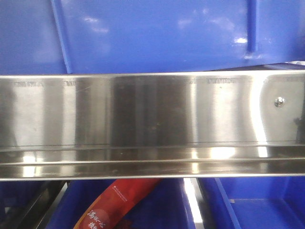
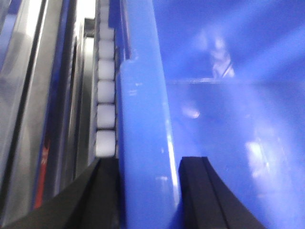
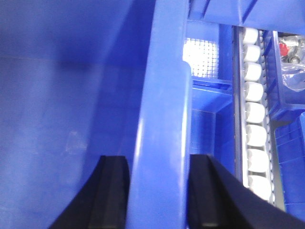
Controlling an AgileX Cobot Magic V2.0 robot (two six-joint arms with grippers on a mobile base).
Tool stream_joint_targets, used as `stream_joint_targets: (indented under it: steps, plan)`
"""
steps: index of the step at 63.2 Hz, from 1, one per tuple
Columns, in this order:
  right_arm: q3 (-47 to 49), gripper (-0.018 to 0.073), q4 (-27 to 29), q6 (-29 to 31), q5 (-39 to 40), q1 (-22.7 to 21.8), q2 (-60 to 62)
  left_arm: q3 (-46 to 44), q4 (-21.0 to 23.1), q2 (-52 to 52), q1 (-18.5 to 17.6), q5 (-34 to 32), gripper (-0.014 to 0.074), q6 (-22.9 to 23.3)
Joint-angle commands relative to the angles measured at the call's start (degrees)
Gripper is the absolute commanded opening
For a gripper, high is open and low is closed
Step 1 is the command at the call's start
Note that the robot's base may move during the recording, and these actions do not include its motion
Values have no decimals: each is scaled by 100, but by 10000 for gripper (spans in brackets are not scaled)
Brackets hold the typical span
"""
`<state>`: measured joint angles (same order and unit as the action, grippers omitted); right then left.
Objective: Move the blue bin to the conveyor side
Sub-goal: 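Pull the gripped blue bin off the roller shelf toward the robot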
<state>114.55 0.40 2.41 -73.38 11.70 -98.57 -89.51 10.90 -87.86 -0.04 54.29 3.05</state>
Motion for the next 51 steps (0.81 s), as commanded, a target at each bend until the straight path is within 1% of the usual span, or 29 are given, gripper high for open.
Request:
stream_joint_targets:
  steps: [1,11,18,34,48,51]
  plan:
    - [99,-78,-40,-48,342,-3,262,-267,137,140,-116,-273,-18,-87]
    - [99,-78,-40,-123,342,-3,388,-680,137,140,-360,-223,-18,-87]
    - [111,-78,-40,-148,342,-3,518,-979,137,140,-468,-121,-18,-87]
    - [111,-78,-108,-352,342,-3,963,-1471,137,140,-477,366,-18,-76]
    - [111,-78,-194,-452,342,-3,1260,-1509,114,360,-493,631,-18,-76]
    - [111,-78,-194,-495,342,-3,1314,-1509,5,432,-493,746,-18,77]
